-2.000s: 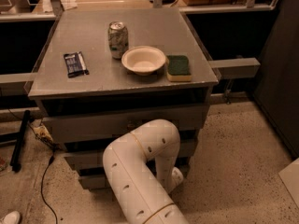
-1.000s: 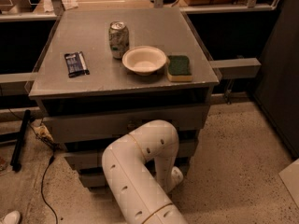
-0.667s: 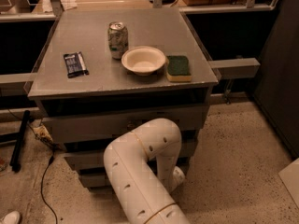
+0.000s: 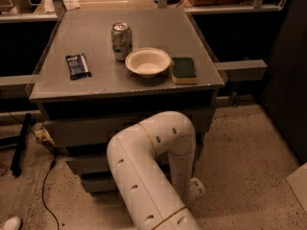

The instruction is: Close bottom drawer

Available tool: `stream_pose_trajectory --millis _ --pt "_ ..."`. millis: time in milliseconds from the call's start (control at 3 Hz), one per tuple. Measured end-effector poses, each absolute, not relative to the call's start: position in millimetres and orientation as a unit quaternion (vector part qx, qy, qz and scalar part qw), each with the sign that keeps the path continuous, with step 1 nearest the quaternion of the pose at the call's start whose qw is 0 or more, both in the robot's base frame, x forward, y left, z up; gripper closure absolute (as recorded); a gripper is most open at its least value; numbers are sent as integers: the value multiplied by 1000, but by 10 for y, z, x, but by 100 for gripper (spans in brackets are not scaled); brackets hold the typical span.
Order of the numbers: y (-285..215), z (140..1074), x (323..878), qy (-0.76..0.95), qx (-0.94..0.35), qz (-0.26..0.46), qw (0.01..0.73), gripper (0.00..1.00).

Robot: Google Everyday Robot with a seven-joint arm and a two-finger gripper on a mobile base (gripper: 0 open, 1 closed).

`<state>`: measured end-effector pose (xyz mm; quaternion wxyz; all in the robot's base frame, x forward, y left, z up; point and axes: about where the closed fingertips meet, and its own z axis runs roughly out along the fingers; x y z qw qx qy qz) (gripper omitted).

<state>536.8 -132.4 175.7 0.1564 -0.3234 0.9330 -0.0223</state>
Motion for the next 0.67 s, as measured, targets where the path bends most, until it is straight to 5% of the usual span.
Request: stream_pose_trajectory --millis 667 --pt "-1495 1783 5072 938 -321 -28 129 59"
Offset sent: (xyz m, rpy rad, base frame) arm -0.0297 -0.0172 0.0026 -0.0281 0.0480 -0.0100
